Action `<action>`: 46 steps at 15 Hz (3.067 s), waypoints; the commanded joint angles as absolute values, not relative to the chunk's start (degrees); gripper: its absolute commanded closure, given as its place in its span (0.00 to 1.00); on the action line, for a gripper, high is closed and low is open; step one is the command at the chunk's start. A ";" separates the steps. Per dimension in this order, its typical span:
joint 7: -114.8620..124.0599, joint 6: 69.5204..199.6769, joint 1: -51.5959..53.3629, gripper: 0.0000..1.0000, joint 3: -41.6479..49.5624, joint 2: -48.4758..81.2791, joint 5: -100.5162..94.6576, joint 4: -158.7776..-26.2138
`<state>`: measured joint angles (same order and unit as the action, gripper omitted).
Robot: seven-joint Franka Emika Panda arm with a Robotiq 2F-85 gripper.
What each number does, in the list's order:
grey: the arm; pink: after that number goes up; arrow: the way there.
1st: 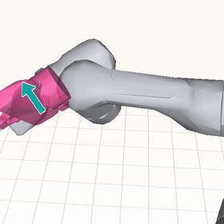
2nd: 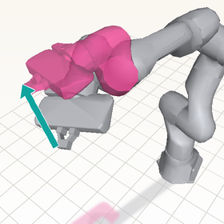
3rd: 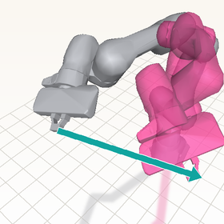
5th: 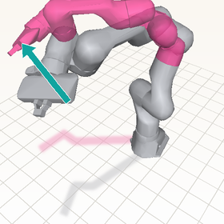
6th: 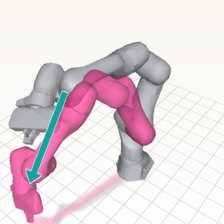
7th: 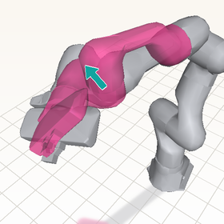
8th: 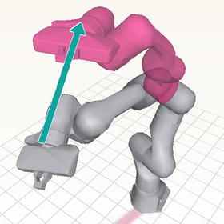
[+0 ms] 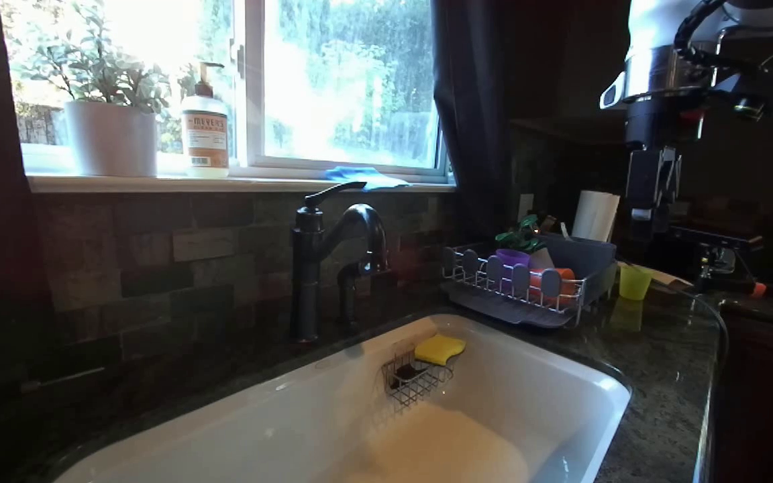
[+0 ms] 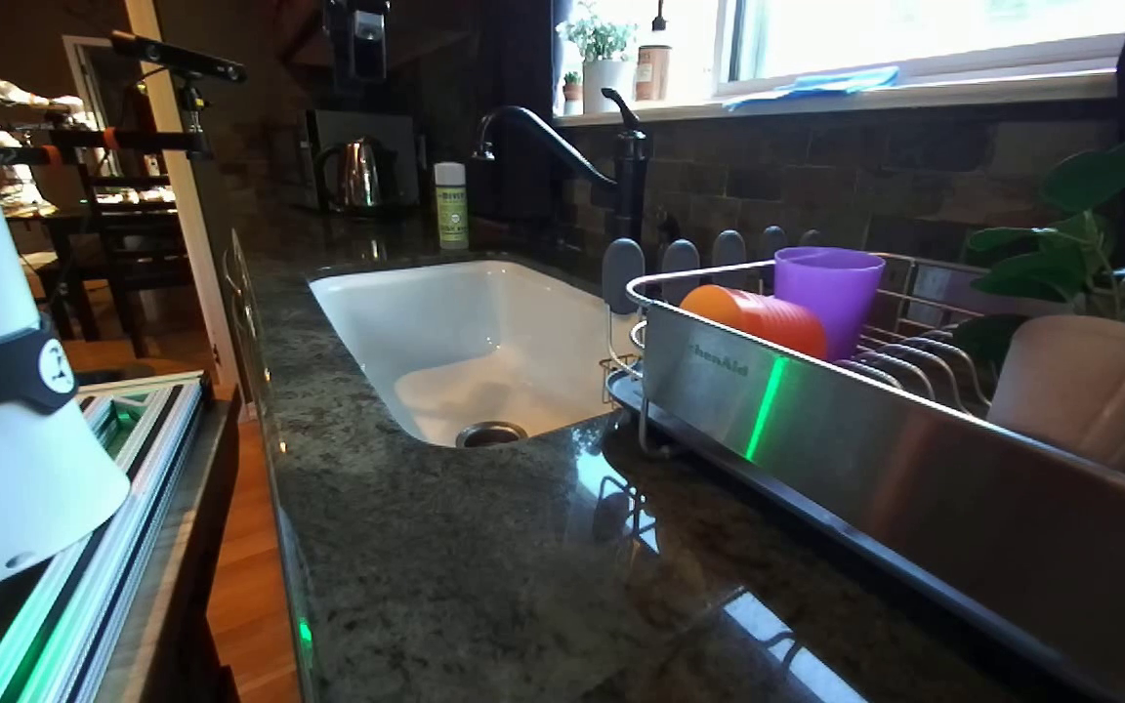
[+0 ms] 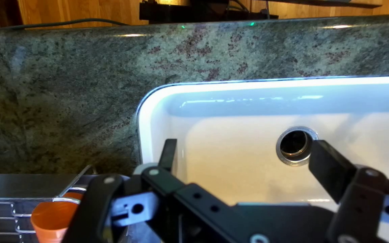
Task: Put the pump bottle on the counter.
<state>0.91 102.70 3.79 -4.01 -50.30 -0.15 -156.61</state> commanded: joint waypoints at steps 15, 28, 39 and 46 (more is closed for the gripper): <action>5.19 118.93 0.38 0.00 -4.60 -39.07 -1.42 -148.08; 11.95 129.23 -0.45 0.00 -5.38 -21.66 -1.47 -127.30; 1.52 142.90 3.17 0.00 -4.49 -12.89 0.70 -120.58; -10.83 148.24 6.38 0.00 -4.97 0.04 5.98 -105.30</action>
